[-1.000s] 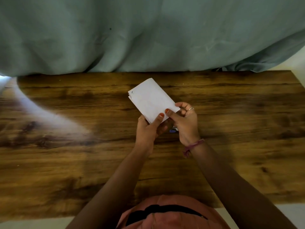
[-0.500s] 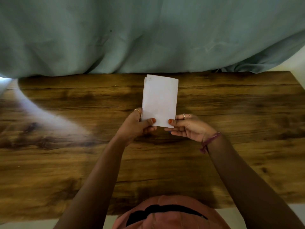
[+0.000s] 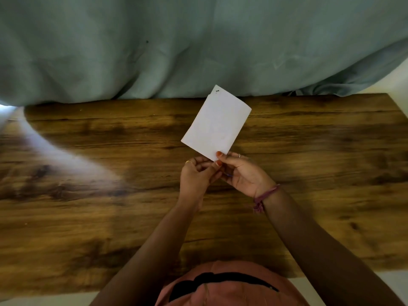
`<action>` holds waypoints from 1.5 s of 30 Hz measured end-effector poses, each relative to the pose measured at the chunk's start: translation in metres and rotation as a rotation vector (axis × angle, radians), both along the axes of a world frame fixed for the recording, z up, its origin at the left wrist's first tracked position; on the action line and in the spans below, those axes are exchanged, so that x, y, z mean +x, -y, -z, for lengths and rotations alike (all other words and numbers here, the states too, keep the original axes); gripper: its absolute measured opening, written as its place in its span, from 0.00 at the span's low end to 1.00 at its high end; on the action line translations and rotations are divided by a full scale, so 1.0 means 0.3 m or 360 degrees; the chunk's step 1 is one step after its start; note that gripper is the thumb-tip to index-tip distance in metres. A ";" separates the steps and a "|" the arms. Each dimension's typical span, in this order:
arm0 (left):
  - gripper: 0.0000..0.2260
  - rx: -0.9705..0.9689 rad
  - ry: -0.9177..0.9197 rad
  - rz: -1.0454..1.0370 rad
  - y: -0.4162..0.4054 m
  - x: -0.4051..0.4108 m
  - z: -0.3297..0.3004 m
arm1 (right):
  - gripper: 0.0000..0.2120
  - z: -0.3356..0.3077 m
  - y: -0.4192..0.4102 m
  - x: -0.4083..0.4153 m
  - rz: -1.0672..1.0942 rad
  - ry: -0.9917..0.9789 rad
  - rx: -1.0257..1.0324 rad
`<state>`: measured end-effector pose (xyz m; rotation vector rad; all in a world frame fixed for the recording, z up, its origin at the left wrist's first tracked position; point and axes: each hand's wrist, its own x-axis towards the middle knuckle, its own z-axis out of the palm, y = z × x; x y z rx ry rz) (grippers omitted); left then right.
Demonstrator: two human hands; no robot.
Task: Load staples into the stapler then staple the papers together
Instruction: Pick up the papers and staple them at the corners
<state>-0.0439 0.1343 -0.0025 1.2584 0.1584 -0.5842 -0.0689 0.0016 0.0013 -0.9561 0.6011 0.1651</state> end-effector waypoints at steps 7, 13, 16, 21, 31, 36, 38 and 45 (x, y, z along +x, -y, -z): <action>0.17 -0.0191 -0.0017 0.0011 -0.019 0.024 -0.020 | 0.12 -0.030 0.028 0.019 -0.0112 0.0004 -0.0070; 0.18 -0.0236 0.0028 0.0104 -0.048 0.040 -0.032 | 0.12 -0.074 0.130 0.064 0.0040 0.0038 -0.0116; 0.19 -0.0183 0.0099 0.0150 -0.054 0.032 -0.029 | 0.11 -0.083 0.182 0.071 0.0146 0.0017 -0.0088; 0.23 0.0021 0.0372 0.0141 -0.045 0.029 -0.028 | 0.05 -0.079 0.214 0.075 0.0237 0.0013 -0.0072; 0.28 0.0274 0.0704 0.0187 -0.039 0.057 -0.042 | 0.05 -0.070 0.186 0.064 0.0203 0.0024 -0.0171; 0.22 0.0330 0.0544 0.0159 -0.042 0.066 -0.031 | 0.05 -0.074 0.209 0.064 0.0242 0.0052 -0.0207; 0.21 0.0315 0.0537 0.0150 -0.044 0.069 -0.032 | 0.06 -0.063 0.218 0.061 0.0347 0.0090 -0.0237; 0.21 0.0231 0.0562 0.0075 -0.074 0.095 -0.037 | 0.29 0.044 0.200 -0.015 -0.0948 -0.0021 -0.2112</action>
